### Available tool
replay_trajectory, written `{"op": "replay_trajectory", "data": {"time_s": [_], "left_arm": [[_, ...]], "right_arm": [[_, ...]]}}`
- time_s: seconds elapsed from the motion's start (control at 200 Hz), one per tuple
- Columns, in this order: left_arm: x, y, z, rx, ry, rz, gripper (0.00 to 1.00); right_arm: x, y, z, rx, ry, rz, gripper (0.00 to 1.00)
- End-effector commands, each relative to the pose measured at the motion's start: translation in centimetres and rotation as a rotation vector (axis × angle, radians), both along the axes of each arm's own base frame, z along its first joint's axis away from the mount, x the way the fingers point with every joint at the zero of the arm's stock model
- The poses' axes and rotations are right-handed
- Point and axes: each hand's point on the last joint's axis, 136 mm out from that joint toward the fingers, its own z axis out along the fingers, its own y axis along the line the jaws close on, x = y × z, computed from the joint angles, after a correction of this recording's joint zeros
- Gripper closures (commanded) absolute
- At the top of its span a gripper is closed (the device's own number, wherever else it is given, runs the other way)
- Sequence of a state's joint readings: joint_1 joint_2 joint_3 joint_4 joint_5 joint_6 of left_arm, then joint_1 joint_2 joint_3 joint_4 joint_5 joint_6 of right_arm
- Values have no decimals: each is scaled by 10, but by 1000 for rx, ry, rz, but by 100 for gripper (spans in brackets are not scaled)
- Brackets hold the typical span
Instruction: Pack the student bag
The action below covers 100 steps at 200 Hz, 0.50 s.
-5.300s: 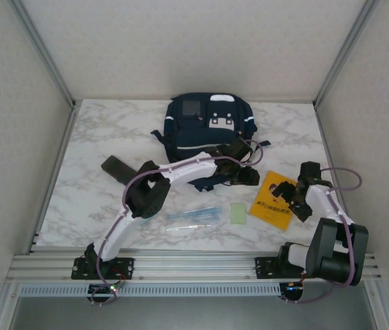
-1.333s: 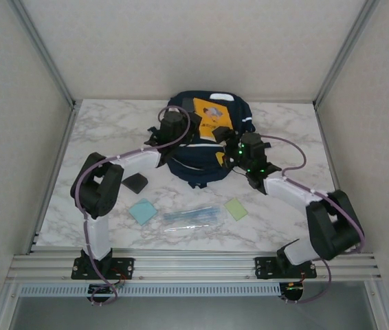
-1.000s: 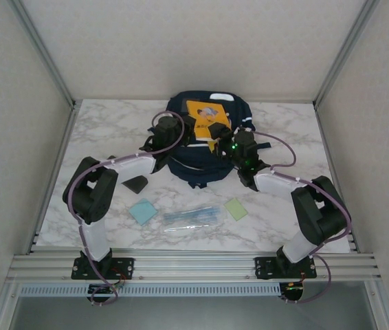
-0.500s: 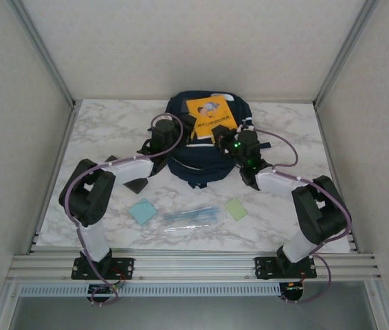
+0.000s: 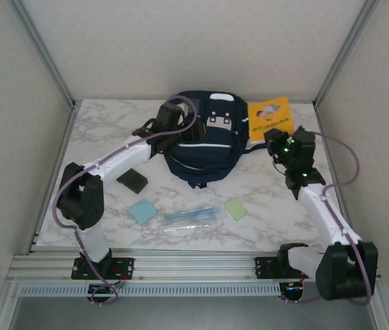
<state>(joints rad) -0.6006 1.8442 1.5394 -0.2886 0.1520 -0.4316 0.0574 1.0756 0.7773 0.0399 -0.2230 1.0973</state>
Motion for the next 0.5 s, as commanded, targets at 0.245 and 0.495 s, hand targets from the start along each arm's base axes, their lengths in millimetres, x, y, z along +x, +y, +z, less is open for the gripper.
{"op": "replay_trajectory", "data": {"time_s": [0.245, 0.495], "left_arm": [[-18, -28, -92, 551, 30, -571, 30], [-32, -45, -123, 594, 59, -766, 29]], "right_arm": [[-32, -25, -30, -18, 92, 109, 100], [-31, -18, -45, 15, 118, 159, 100]]}}
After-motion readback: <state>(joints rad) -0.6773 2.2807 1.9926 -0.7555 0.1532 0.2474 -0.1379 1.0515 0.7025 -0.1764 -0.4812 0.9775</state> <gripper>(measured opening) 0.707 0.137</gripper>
